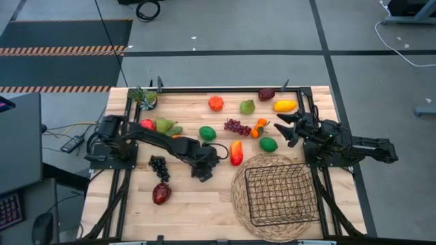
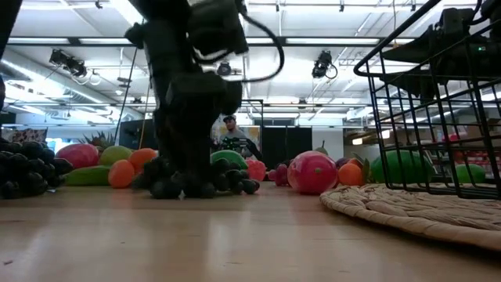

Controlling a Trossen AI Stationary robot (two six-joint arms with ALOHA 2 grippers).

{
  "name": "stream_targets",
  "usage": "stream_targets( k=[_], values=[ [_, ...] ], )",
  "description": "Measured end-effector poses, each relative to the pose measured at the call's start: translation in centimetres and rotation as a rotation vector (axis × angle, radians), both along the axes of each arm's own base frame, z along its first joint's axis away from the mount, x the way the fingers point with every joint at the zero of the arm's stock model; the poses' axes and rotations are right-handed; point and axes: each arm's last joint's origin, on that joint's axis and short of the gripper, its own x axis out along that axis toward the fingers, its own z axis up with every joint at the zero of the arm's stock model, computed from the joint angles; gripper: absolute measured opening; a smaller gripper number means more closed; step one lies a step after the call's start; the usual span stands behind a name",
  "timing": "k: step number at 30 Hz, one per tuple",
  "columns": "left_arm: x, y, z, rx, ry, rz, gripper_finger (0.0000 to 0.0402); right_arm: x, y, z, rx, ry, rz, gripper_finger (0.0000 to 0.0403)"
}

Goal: Build produce basket
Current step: Put the right black grapes into the black wire basket

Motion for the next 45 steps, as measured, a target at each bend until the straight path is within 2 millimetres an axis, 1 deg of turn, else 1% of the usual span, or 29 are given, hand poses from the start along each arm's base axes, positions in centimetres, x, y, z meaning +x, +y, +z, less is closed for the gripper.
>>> stream_targets(
  k=[2, 5, 9, 14, 19, 22, 26, 29, 34, 41, 45],
  values=[
    [0.3, 0.0, -0.7, -0.016, 0.012, -0.022, 0.0259, 0.0, 0.0, 0.0, -0.001, 0.000, 0.009, 0.0291],
    [0.4, 0.0, -1.3, -0.017, 0.017, -0.049, 0.0253, 0.0, 0.0, 0.0, -0.001, 0.001, 0.010, 0.0291],
    [0.6, 0.5, -1.2, -0.011, 0.000, -0.073, 0.0234, 0.0, 0.0, 0.0, 0.018, -0.007, 0.012, 0.0291],
    [0.6, 1.0, -0.5, -0.006, -0.037, -0.094, 0.0184, 0.0, 0.0, 0.0, 0.037, -0.015, 0.015, 0.0291],
    [0.6, 1.1, -0.4, 0.002, -0.035, -0.087, 0.0125, 0.0, 0.0, 0.0, 0.039, -0.016, 0.015, 0.0291],
    [0.6, 1.1, -0.4, -0.003, -0.034, -0.089, 0.0097, 0.0, 0.0, 0.0, 0.045, -0.019, 0.016, 0.0291],
    [0.5, 1.0, 0.3, -0.036, -0.041, -0.098, 0.0066, 0.0, 0.0, 0.0, 0.046, -0.020, 0.016, 0.0291],
    [0.7, 1.0, 1.7, -0.037, -0.052, -0.100, 0.0047, 0.0, 0.0, 0.1, 0.045, -0.030, 0.016, 0.0291],
    [1.4, 0.9, 5.2, -0.032, -0.157, -0.125, 0.0026, -0.1, 0.0, 0.4, 0.048, -0.067, 0.016, 0.0291],
    [2.2, 0.9, 11.2, -0.023, -0.330, -0.151, 0.0031, -0.1, 0.0, 0.5, 0.062, -0.078, 0.017, 0.0291],
    [2.8, 0.3, 14.6, -0.014, -0.409, -0.184, 0.0031, -0.1, 0.0, 0.6, 0.060, -0.095, 0.021, 0.0291]
  ],
)
